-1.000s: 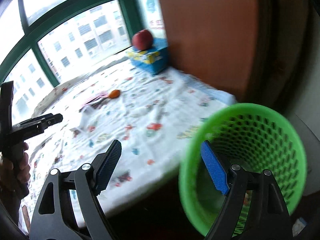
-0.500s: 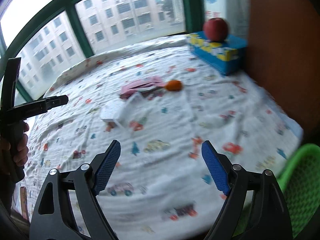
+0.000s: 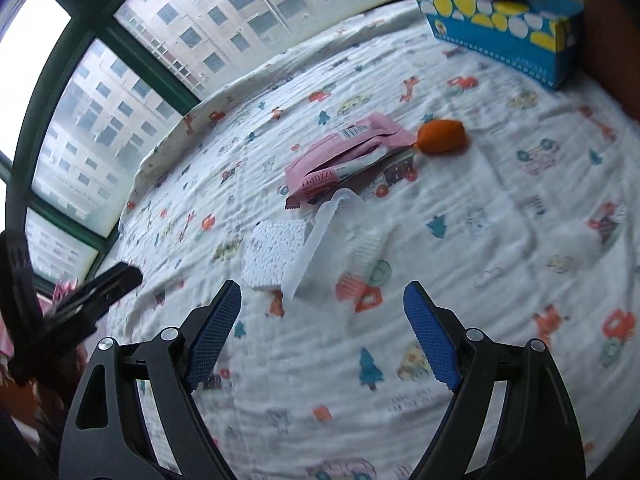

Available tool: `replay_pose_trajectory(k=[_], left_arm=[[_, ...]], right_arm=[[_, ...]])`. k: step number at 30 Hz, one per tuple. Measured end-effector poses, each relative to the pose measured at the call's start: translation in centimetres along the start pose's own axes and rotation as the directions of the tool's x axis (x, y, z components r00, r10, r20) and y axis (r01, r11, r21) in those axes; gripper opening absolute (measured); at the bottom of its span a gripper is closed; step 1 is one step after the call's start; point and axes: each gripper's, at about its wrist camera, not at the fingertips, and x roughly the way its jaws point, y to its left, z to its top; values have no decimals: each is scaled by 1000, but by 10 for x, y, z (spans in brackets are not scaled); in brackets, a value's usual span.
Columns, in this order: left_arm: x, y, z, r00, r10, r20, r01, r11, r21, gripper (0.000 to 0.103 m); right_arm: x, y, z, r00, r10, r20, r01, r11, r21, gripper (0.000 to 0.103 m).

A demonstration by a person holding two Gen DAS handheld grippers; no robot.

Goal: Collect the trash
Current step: 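Grasp the clear plastic tray with the right tool while the left tool grasps the white foam block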

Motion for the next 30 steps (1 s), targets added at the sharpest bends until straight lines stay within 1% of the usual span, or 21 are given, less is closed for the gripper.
replay_pose_trajectory(k=[3, 5, 8, 11, 14, 16, 18, 20, 23, 24, 25, 26, 28, 30], left_arm=[[3, 4, -2, 1000, -8, -5, 8, 1000, 1, 59], [5, 5, -4, 1000, -13, -8, 13, 1000, 6, 59], [10, 6, -6, 1000, -24, -17, 24, 1000, 10, 59], [14, 6, -7, 999, -31, -28, 32, 999, 9, 59], [18, 5, -8, 999, -37, -33, 37, 999, 8, 59], [21, 4, -8, 999, -39, -36, 39, 999, 9, 59], [23, 3, -8, 998, -39, -40, 39, 999, 11, 59], [24, 1, -9, 998, -41, -43, 42, 999, 10, 59], [26, -2, -9, 998, -47, -49, 47, 999, 11, 59], [26, -3, -9, 997, -50, -50, 51, 999, 14, 59], [26, -6, -9, 997, -52, -51, 53, 998, 21, 59], [27, -8, -9, 997, -53, -52, 54, 998, 27, 59], [29, -16, -8, 996, -62, -60, 64, 997, 43, 59], [33, -24, -8, 995, -68, -67, 72, 996, 58, 59]], right_arm=[[16, -4, 9, 1000, -7, -17, 7, 999, 42, 78], [23, -6, 13, 1000, 0, -27, 2, 998, 65, 78], [36, -9, 19, 999, -14, -42, 18, 995, 96, 78], [48, -11, 24, 996, -56, -67, 63, 992, 114, 76], [50, -9, 25, 995, -73, -63, 79, 992, 103, 75], [50, -7, 24, 993, -95, -64, 100, 991, 89, 72], [50, -5, 22, 990, -128, -63, 132, 989, 71, 59], [52, -4, 22, 990, -127, -59, 131, 989, 66, 59], [50, -3, 21, 993, -110, -33, 112, 992, 58, 56], [46, -3, 20, 994, -104, -22, 105, 993, 56, 50], [42, -3, 19, 995, -99, -15, 99, 994, 50, 38], [40, -3, 20, 996, -85, -15, 86, 995, 50, 32], [31, -2, 20, 996, -90, -8, 90, 995, 42, 32], [23, -4, 19, 996, -89, 4, 89, 996, 29, 26]])
